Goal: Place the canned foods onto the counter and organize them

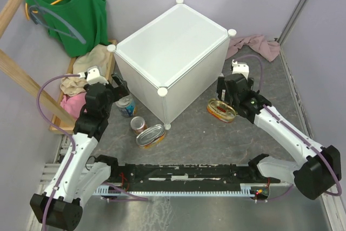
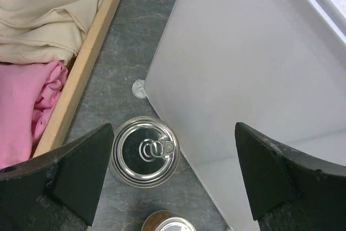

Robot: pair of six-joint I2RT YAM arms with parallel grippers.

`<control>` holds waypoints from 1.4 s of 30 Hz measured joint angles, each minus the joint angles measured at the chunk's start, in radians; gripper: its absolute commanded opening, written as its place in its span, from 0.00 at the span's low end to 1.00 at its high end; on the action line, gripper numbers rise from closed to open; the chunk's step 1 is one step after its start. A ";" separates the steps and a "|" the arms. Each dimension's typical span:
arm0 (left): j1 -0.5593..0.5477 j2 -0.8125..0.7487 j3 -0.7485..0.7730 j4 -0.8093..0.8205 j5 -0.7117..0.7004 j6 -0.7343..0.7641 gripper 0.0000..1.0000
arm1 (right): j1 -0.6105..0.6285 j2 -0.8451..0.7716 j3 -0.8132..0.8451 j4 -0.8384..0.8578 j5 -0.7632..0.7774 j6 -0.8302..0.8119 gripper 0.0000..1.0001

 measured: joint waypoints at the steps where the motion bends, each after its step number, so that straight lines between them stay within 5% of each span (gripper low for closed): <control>1: 0.000 -0.002 -0.002 -0.001 0.002 0.000 0.99 | 0.000 0.007 0.000 0.002 -0.005 -0.004 0.97; 4: 0.000 -0.006 -0.005 -0.002 0.011 0.000 0.91 | 0.000 0.033 0.000 0.001 -0.017 -0.010 0.65; 5: 0.000 -0.008 -0.005 -0.002 0.014 0.000 0.70 | 0.000 0.040 0.000 -0.001 -0.022 -0.014 0.47; 7: 0.000 -0.011 -0.006 0.000 0.020 -0.008 0.12 | 0.000 0.045 0.000 -0.006 -0.027 -0.009 0.25; 9: 0.000 -0.012 -0.006 0.000 0.027 -0.010 0.03 | 0.000 0.039 0.000 -0.005 -0.029 -0.014 0.02; 11: 0.000 -0.012 -0.006 0.000 0.033 -0.010 0.03 | 0.000 0.029 0.000 -0.005 -0.028 -0.015 0.00; 13: 0.000 -0.012 -0.006 0.000 0.037 -0.011 0.03 | 0.000 0.019 0.000 -0.005 -0.025 -0.010 0.03; 14: 0.000 -0.012 -0.006 0.000 0.039 -0.011 0.06 | 0.000 0.016 0.000 -0.005 -0.021 -0.010 0.11; 18: 0.000 -0.012 -0.006 0.000 0.040 -0.012 0.53 | 0.000 0.012 0.000 -0.006 -0.012 -0.007 0.86; 20: 0.000 -0.012 -0.006 0.000 0.040 -0.015 0.72 | 0.000 0.012 0.000 -0.009 -0.010 -0.016 0.99; 24: 0.000 -0.012 -0.006 0.000 0.048 -0.018 1.00 | 0.000 0.012 0.000 -0.012 -0.005 -0.026 1.00; 42: 0.000 -0.012 -0.006 0.000 0.068 -0.019 0.99 | -0.031 0.136 0.000 0.026 0.020 -0.059 1.00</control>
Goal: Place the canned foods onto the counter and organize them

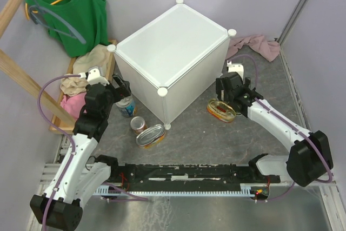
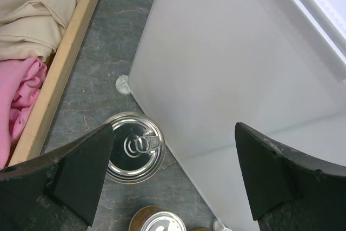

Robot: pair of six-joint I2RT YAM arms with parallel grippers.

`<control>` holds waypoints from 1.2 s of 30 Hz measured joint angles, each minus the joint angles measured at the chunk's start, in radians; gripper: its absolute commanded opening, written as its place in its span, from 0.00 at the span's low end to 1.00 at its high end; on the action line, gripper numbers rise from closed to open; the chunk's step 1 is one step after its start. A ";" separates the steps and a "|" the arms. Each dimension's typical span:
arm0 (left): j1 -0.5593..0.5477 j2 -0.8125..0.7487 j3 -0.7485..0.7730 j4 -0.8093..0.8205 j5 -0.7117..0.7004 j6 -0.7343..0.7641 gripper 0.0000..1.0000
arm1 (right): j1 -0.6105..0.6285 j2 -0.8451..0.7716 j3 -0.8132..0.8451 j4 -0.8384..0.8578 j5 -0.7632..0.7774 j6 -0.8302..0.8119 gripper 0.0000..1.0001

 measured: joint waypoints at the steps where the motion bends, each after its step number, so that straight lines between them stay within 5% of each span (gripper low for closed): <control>1: 0.000 0.000 0.000 0.000 0.000 0.000 0.99 | -0.006 0.005 0.000 0.010 -0.002 -0.002 1.00; 36: 0.000 -0.001 0.000 0.001 -0.001 0.000 0.99 | -0.113 0.190 0.017 0.138 -0.199 -0.034 1.00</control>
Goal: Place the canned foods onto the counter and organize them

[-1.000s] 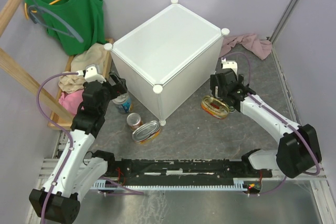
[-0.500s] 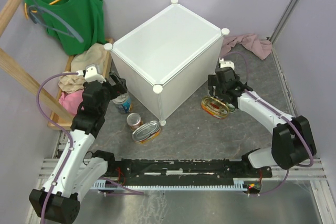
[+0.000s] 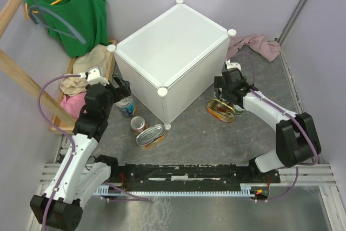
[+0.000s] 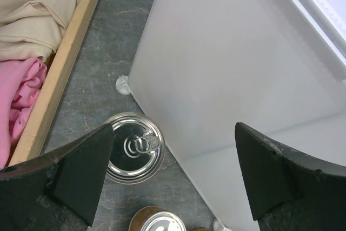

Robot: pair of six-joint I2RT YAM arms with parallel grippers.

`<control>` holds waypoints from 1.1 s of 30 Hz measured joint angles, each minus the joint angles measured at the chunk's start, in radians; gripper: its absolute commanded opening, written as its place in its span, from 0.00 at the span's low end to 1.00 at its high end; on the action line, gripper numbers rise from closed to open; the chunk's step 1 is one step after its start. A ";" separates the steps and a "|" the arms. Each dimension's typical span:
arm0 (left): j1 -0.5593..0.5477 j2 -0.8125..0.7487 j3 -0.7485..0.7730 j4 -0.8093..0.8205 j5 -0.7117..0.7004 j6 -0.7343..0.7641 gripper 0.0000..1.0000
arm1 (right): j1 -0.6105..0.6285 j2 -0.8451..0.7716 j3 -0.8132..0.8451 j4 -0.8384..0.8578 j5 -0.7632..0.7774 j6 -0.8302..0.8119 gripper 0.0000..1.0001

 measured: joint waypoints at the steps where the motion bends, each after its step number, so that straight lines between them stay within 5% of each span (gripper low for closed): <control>1: 0.000 0.000 0.000 0.000 0.000 0.000 0.99 | -0.002 0.001 0.000 0.002 -0.002 0.000 1.00; 18: 0.000 0.010 0.000 0.003 -0.002 0.000 0.99 | -0.029 0.060 0.048 0.011 -0.019 -0.012 0.99; 24: 0.000 0.011 0.000 0.003 -0.011 0.001 0.99 | -0.031 0.079 0.070 0.010 -0.023 -0.023 0.89; 33: 0.000 0.011 0.000 0.003 -0.024 0.001 1.00 | -0.036 0.086 0.075 0.011 -0.042 -0.027 0.56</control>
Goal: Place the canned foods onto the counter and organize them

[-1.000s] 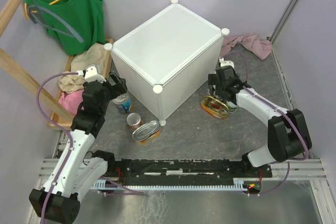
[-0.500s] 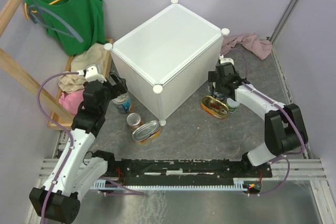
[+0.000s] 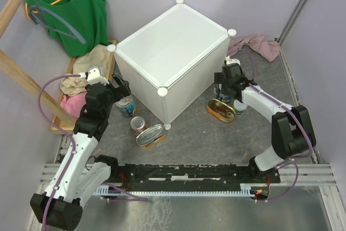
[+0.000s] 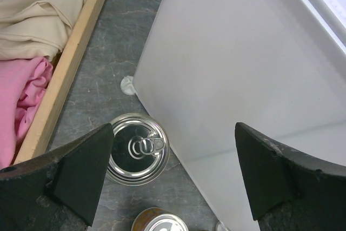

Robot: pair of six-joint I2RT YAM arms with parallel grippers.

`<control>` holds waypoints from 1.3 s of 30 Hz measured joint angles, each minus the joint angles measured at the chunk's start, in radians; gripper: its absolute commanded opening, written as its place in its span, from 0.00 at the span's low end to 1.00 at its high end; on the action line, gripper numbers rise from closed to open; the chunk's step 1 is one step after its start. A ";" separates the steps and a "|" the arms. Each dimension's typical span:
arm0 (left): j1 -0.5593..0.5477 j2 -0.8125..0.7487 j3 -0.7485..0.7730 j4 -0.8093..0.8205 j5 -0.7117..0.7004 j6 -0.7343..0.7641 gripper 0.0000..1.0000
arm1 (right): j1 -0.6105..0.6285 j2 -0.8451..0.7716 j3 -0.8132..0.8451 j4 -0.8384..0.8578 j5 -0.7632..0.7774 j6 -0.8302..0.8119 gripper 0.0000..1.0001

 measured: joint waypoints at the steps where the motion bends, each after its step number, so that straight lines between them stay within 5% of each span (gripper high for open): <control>1: 0.000 0.000 0.000 0.000 0.000 0.000 1.00 | 0.000 0.000 0.000 0.000 -0.002 -0.001 0.53; 15: 0.000 -0.024 0.000 0.000 -0.004 0.000 1.00 | -0.004 -0.025 -0.008 -0.017 -0.042 -0.018 0.31; 39: 0.000 -0.031 0.000 -0.005 -0.026 -0.001 0.99 | -0.004 -0.165 -0.008 -0.102 -0.037 -0.034 0.22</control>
